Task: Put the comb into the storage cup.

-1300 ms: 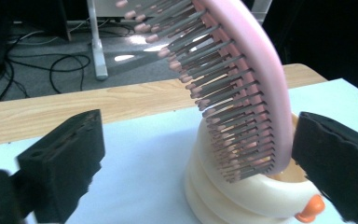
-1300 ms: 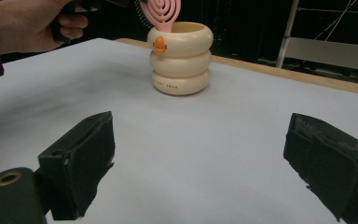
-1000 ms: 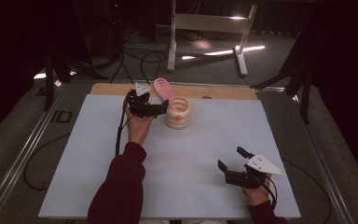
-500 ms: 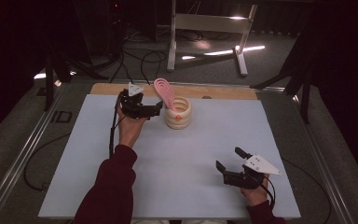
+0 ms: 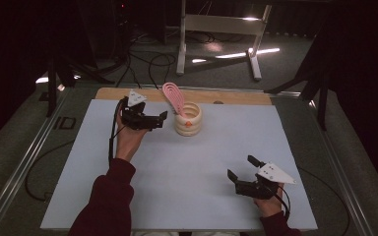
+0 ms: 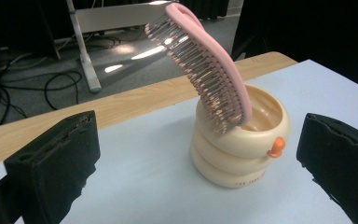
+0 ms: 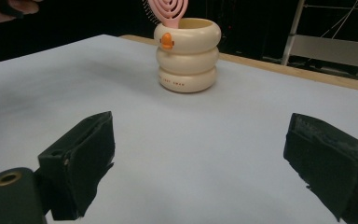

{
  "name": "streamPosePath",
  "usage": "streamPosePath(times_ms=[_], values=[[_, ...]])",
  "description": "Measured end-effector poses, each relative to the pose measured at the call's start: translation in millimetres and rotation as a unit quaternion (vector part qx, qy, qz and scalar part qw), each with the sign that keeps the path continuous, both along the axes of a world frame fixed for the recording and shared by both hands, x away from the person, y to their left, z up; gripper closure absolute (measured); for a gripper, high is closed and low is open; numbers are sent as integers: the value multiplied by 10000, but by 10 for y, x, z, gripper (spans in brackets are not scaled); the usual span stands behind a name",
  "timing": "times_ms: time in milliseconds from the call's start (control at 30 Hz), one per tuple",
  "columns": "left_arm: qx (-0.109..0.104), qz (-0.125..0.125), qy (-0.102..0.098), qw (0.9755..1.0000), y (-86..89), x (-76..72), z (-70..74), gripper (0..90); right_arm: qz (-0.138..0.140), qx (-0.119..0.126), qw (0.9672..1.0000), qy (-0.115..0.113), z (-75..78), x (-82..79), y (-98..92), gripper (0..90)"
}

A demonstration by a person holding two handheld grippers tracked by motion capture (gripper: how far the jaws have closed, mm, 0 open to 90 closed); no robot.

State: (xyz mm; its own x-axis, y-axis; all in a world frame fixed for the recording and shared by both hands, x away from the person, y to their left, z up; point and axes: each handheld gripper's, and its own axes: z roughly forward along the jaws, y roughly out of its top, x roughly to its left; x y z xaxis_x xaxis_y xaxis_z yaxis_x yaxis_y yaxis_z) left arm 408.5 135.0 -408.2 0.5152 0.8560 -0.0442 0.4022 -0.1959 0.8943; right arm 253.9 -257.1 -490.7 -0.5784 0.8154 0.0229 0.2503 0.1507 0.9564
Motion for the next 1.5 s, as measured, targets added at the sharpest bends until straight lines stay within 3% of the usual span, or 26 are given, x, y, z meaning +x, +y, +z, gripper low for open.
streamPosePath(times_ms=[233, 567, 833, 1500], values=[[170, -160, -79, 9997, 85, -136, 59, 0, -1, -25, 10000, 3, -6, 0, 5, 91], [249, -240, -177, 9992, 186, -277, 86, 0, 0, -41, 10000, 14, -10, -1, 13, 91], [502, -381, -255, 9977, 262, -444, 46, 0, -16, -41, 10000, 17, -15, 1, 5, 91], [358, -230, -474, 9980, 540, -857, -99, 0, -33, -49, 10000, 15, -15, 0, -2, 91]])
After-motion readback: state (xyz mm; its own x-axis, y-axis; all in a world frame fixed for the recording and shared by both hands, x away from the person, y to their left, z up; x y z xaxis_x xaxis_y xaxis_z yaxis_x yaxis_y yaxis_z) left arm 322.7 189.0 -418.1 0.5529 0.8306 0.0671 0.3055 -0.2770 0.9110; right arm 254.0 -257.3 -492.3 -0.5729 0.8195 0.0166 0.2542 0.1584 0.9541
